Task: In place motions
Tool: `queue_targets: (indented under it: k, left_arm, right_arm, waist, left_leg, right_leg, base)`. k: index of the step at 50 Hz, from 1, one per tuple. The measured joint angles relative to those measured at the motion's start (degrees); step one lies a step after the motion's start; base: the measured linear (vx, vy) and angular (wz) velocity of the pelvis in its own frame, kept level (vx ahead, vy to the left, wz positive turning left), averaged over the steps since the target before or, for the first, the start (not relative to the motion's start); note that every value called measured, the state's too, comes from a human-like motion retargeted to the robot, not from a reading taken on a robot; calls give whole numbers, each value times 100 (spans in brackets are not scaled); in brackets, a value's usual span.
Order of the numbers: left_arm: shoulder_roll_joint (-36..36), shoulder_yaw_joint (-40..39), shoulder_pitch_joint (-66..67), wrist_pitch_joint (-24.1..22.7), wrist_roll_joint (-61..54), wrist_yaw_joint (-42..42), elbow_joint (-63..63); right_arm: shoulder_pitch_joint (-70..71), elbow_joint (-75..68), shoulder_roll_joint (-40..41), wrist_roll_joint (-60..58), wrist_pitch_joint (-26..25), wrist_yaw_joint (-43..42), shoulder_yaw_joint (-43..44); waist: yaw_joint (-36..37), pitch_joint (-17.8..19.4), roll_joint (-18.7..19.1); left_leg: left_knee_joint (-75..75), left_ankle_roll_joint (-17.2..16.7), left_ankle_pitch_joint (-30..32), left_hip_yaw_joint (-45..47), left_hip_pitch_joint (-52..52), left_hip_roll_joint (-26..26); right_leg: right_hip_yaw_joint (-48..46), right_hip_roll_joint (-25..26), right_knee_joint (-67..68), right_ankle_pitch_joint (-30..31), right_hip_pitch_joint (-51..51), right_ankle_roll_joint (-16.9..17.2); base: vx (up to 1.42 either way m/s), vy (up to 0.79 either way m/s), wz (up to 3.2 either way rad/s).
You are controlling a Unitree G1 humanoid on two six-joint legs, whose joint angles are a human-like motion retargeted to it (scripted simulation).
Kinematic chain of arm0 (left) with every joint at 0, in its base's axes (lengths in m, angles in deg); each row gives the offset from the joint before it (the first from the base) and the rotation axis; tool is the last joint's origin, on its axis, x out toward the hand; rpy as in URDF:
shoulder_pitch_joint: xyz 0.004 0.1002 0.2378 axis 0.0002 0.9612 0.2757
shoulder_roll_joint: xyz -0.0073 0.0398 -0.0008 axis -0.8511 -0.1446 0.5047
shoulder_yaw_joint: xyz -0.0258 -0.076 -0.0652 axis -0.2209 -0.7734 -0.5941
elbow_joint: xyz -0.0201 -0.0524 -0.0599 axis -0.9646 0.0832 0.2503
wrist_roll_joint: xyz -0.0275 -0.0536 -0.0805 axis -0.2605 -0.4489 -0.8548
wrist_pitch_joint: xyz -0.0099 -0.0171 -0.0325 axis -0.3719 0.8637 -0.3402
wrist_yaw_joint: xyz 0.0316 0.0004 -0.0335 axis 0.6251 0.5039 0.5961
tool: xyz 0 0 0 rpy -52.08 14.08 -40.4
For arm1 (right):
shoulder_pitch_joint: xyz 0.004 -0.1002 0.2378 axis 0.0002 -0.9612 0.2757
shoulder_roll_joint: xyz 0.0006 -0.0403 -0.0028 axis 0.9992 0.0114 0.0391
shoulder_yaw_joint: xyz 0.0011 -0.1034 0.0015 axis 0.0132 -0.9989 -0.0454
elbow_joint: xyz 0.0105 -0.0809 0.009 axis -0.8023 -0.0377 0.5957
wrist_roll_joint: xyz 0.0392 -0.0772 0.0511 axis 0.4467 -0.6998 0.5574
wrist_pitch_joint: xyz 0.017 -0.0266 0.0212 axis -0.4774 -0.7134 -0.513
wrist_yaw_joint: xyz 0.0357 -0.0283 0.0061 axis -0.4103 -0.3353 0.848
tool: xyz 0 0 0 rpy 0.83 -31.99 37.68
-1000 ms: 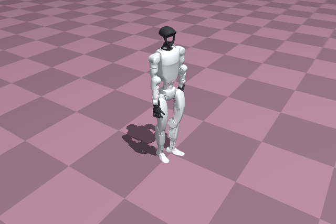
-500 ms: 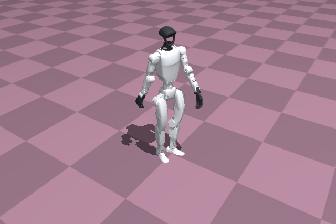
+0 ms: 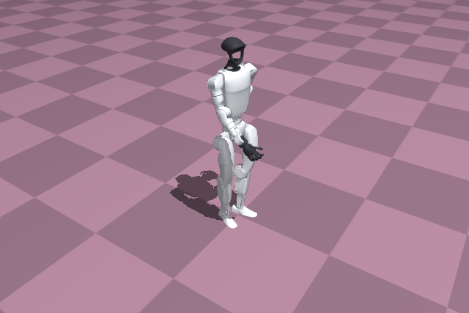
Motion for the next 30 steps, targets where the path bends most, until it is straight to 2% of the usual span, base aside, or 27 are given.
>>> queue_targets:
  k: [7,11,15,22,27,30]
  left_arm:
    - [155,276,-1180,-204,-306,196,0]
    - [214,694,-2206,-273,-504,340,-9]
    - [178,1130,-3253,-252,-584,140,-279]
    - [194,1639,-4581,-286,-665,-65,-1292]
    - [168,1735,-4897,-428,-761,-22,-1731]
    - [159,1748,-4830,-459,-717,-58,-1786]
  right_arm:
    - [-745,-1353,-180,-555,-124,-156,121]
    - [-1314,-2456,-383,-942,-410,-351,434]
    - [-2062,-3172,-692,-1004,-683,-419,918]
    - [-3356,-3453,-1154,-343,-820,-706,1639]
    - [-3731,-3453,-1326,-117,-1102,-952,1831]
    - [-3627,-3453,-1287,7,-1073,-954,1813]
  waist:
    - [-57,-81,-71]
    - [-86,-150,-94]
    - [-140,-181,-116]
    - [-107,-177,-206]
    - [-104,-178,-165]
    - [-110,-169,-108]
  left_leg:
    - [2,12,-3,13,-22,20]
    - [5,20,-10,77,-40,58]
    - [16,34,-13,129,-51,88]
    - [40,24,-37,181,-25,86]
    - [31,10,-53,286,16,117]
    - [30,5,-56,318,19,129]
  right_leg:
    - [-4,14,14,1,-23,5]
    - [10,37,10,10,-32,16]
    - [23,74,-3,16,-17,8]
    - [77,64,9,28,-14,-1]
    - [183,91,14,56,-31,-5]
    - [215,104,8,69,-41,-8]
  base:
    - [0,0,0]
    - [-1,-1,-10]
    - [-1,0,-5]
    - [0,0,0]
    - [-2,1,-16]
    - [0,0,0]
